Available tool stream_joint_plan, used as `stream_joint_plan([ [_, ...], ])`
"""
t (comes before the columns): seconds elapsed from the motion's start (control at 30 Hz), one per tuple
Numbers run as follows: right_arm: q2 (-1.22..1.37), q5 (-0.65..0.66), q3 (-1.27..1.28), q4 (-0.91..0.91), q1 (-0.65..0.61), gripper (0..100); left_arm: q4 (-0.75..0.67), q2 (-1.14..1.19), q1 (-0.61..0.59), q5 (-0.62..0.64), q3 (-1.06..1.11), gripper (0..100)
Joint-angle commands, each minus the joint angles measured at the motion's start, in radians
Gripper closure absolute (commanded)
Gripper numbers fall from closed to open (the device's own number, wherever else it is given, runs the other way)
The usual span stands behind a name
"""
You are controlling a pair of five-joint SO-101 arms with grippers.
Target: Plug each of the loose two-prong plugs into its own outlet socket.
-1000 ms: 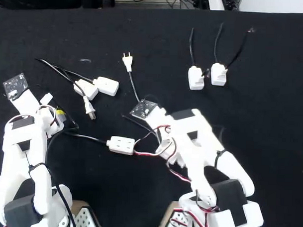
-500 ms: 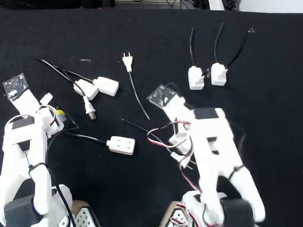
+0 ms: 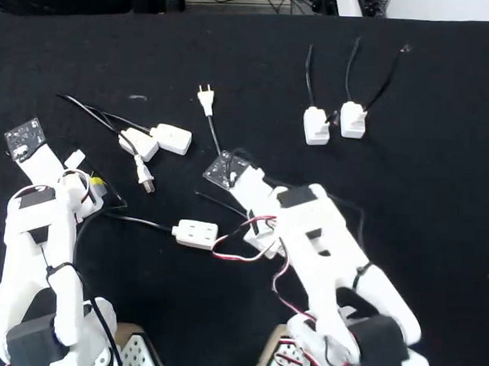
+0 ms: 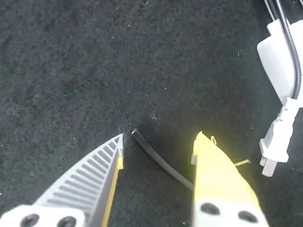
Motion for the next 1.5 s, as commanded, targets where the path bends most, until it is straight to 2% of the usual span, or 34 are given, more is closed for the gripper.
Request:
stream_joint_plan([
  [0.0, 0.056, -0.006, -0.012, -0.025, -0.02, 85.7, -0.012, -0.02, 0.004, -0.012, -0.008, 76],
  [0.2, 0.156, -0.006, -0.01, -0.061, -0.02, 88.7, -0.012, -0.021, 0.004, -0.012, -0.007, 76],
  [0.33, 0.176, -0.006, -0.012, -0.075, -0.018, 99.4, -0.012, -0.023, 0.004, -0.012, -0.005, 76],
  [0.43, 0.157, -0.006, -0.013, -0.068, -0.017, 98.9, -0.012, -0.023, 0.004, -0.012, -0.005, 76],
  [0.8, -0.318, -0.014, -0.099, 0.121, 0.18, 98.8, -0.012, -0.02, 0.007, -0.012, -0.012, 76],
  [0.93, -0.45, -0.032, -0.068, 0.126, 0.193, 98.7, -0.012, -0.02, 0.008, -0.012, -0.012, 76],
  [1.07, -0.559, -0.153, -0.062, 0.132, 0.193, 98.7, -0.012, -0.02, 0.005, -0.012, -0.01, 76],
  [1.2, -0.631, -0.167, -0.03, 0.147, 0.195, 98.5, -0.012, -0.02, 0.005, -0.012, -0.01, 76],
  [1.27, -0.628, -0.149, 0.004, 0.173, 0.193, 95.6, -0.012, -0.02, 0.005, -0.012, -0.01, 76],
  [1.4, -0.581, -0.054, 0.102, 0.183, 0.193, 81.8, -0.012, -0.02, 0.005, -0.012, -0.012, 76],
  [1.47, -0.538, 0.002, 0.133, 0.183, 0.193, 78.0, -0.012, -0.02, 0.005, -0.012, -0.012, 76],
])
